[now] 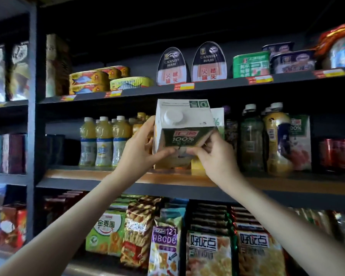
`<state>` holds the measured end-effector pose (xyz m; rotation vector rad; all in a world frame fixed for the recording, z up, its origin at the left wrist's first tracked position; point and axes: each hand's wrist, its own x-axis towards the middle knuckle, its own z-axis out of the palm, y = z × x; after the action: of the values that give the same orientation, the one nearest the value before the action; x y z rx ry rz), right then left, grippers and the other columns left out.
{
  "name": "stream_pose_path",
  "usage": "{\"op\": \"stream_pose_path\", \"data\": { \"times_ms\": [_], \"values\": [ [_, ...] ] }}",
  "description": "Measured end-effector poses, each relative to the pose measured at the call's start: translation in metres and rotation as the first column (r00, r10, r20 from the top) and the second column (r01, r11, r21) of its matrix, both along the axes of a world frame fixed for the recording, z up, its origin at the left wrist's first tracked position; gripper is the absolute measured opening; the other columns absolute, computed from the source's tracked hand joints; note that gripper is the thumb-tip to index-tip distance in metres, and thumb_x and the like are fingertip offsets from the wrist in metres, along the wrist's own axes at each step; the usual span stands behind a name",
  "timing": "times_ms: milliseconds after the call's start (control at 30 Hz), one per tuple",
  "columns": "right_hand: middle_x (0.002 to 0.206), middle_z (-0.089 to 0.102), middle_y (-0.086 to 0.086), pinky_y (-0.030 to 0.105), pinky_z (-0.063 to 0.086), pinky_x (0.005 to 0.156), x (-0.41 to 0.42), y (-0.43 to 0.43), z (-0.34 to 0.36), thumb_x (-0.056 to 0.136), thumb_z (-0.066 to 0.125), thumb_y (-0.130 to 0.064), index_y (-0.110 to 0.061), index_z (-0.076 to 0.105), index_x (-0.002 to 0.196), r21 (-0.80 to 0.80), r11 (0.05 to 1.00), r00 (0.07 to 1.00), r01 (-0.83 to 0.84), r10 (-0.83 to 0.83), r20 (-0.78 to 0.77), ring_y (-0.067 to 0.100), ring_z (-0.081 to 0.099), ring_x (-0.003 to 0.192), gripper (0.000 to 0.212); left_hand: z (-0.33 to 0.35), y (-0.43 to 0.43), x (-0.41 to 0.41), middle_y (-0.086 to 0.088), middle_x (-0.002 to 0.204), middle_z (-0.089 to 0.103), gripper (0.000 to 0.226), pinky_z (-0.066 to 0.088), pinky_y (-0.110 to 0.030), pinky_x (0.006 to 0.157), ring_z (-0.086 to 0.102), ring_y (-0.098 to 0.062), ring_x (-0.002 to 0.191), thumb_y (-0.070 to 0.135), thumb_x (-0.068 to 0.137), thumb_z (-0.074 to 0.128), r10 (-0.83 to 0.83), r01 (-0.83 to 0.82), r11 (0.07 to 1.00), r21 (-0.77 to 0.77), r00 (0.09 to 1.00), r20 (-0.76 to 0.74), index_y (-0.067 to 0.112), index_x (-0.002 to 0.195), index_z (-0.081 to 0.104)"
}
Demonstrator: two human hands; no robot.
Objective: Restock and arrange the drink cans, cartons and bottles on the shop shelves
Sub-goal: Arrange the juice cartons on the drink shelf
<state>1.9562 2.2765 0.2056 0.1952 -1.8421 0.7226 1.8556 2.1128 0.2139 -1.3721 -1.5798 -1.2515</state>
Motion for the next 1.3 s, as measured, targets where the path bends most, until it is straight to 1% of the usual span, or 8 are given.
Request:
{"op": "stream_pose_path", "data": {
  "times_ms": [200,333,433,533,767,933,1200,1300],
  "values": [
    [0.117,0.066,-0.003,0.033,0.054,0.091,-0.041,-0.007,0.012,0.086,0.068,-0.002,-0.011,0.047,0.133,0.029,0.999,0.999,0.017,-0.019,0.043,0.013,0.063,0.107,0.052,0.000,0.005,-0.053,0.022,0.120,0.060,0.070,0.053,-0.019,0.086,0.053,0.005,0.116,0.033,0.080,0.072,-0.062,0.064,0.998,-0.012,0.991,0.117,0.027,0.142,0.041],
    [0.129,0.061,0.002,0.013,0.045,0.085,-0.061,-0.008,0.008,0.090,0.064,-0.003,-0.019,0.030,0.149,0.067,0.995,0.992,0.078,-0.084,0.093,0.015,0.060,0.114,0.071,-0.008,0.011,-0.081,0.018,0.121,0.062,0.070,0.053,-0.034,0.095,0.056,-0.001,0.116,0.035,0.081,0.072,-0.063,0.076,0.996,-0.051,0.975,0.213,0.029,0.143,0.041],
    [0.145,0.048,0.004,0.000,0.040,0.074,-0.074,-0.011,0.010,0.092,0.060,-0.003,-0.042,-0.012,0.145,0.082,0.989,0.987,0.119,-0.127,0.093,0.010,0.057,0.112,0.098,-0.006,0.014,-0.086,0.020,0.117,0.064,0.070,0.053,-0.024,0.089,0.059,0.007,0.107,0.031,0.085,0.071,-0.075,0.089,0.995,-0.043,0.963,0.261,0.034,0.145,0.034],
    [0.145,0.047,0.006,0.011,0.044,0.077,-0.083,-0.016,0.014,0.095,0.055,-0.001,-0.043,-0.022,0.142,0.115,0.980,0.982,0.164,-0.173,0.078,0.010,0.056,0.109,0.099,-0.002,0.019,-0.084,0.029,0.107,0.060,0.081,0.047,-0.005,0.075,0.059,0.018,0.091,0.025,0.090,0.067,-0.061,0.077,0.996,-0.048,0.960,0.272,0.040,0.149,0.014],
    [0.155,0.020,0.005,0.029,0.050,0.087,-0.080,-0.022,0.013,0.094,0.054,0.000,-0.037,-0.017,0.150,0.297,0.919,0.934,0.260,-0.317,0.162,0.020,0.052,0.114,0.098,-0.003,0.032,-0.082,0.014,0.124,0.054,0.093,0.036,0.005,0.078,0.053,0.015,0.088,0.021,0.094,0.061,0.062,-0.048,0.996,-0.079,0.979,0.193,0.033,0.152,-0.011],
    [0.162,0.004,-0.002,0.028,0.037,0.105,-0.068,-0.013,0.010,0.098,0.052,-0.010,-0.030,-0.001,0.156,0.403,0.886,0.898,0.229,-0.352,0.265,0.021,0.027,0.143,0.081,-0.001,0.040,-0.080,-0.009,0.139,0.052,0.096,0.040,-0.020,0.085,0.060,-0.016,0.107,0.015,0.095,0.058,0.191,-0.184,0.981,-0.065,0.971,0.145,0.044,0.141,-0.021],
    [0.162,-0.007,-0.013,0.023,0.042,0.096,-0.023,0.013,0.006,0.104,0.040,-0.018,-0.031,0.010,0.155,0.578,0.777,0.879,0.250,-0.432,0.201,0.010,0.013,0.147,0.061,0.005,0.046,-0.070,-0.018,0.130,0.052,0.074,0.039,-0.019,0.059,0.050,-0.008,0.070,0.016,0.101,0.047,0.369,-0.300,0.899,-0.317,0.912,0.182,0.045,0.151,0.001],
    [0.162,0.001,-0.011,0.023,0.040,0.098,0.008,0.039,0.010,0.103,0.040,-0.022,-0.028,0.020,0.153,0.587,0.754,0.890,0.296,-0.440,0.118,0.008,0.015,0.146,0.054,0.003,0.051,-0.049,-0.019,0.143,0.040,0.072,0.046,-0.026,0.080,0.056,-0.019,0.097,0.020,0.100,0.049,0.470,-0.406,0.858,-0.313,0.867,0.165,0.040,0.153,0.006]
  ]
}}
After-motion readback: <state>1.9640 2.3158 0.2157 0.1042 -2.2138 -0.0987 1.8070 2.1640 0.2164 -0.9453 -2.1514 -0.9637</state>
